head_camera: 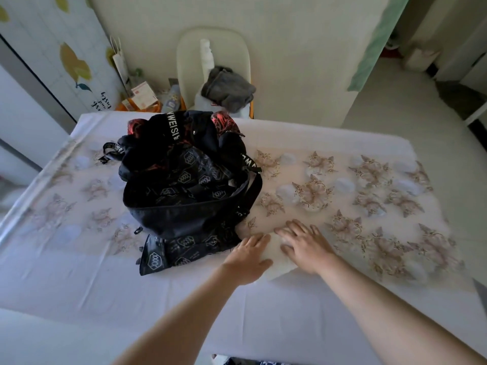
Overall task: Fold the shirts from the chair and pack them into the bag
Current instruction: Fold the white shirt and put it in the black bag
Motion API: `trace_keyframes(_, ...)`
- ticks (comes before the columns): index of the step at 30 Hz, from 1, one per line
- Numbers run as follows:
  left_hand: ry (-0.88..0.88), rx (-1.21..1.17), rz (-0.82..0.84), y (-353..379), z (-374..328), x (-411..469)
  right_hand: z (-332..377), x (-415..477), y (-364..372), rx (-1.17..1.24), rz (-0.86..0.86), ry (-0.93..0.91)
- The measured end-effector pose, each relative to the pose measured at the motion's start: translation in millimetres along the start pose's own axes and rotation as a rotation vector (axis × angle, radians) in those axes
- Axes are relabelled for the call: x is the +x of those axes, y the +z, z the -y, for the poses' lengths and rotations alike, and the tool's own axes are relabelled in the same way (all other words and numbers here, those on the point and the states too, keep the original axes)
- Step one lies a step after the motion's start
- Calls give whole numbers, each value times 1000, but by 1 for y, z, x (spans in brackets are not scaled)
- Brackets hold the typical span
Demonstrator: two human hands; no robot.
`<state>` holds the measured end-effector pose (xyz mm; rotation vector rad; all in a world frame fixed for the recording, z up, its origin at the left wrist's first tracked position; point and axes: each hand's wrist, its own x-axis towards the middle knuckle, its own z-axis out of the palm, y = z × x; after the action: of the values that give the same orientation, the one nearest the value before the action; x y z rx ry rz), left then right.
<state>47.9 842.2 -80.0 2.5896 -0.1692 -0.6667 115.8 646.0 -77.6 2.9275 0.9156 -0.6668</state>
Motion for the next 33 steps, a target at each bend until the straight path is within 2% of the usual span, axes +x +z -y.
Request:
trace_keyframes(4, -17, 6, -14, -18, -11, 7, -4, 2, -14, 48, 64, -18)
trace_keyframes(7, 21, -46, -219, -51, -11, 6, 5, 17, -38, 110, 8, -52)
trace_keyframes(10, 24, 17, -446, -90, 6, 3, 27, 41, -68, 180, -82, -94)
trace_keyframes(13, -69, 50, -533, -130, 39, -1, 55, 70, -99, 221, -130, -140)
trace_keyframes(17, -237, 67, -496, -172, 96, -9, 88, 115, -127, 250, -151, -197)
trace_keyframes(20, -305, 162, -422, -191, 144, -11, 110, 153, -135, 166, -168, -215)
trace_keyframes(25, -286, 485, -252, -210, 224, -3, 150, 214, -131, -46, -157, -299)
trace_keyframes(28, -253, 688, -148, -220, 263, 4, 165, 242, -119, -234, -62, -225)
trace_keyframes(31, -177, 754, -160, -226, 286, 11, 165, 256, -113, -392, -48, -145)
trace_keyframes(33, -140, 764, -177, -227, 290, 14, 163, 258, -115, -411, -91, -138)
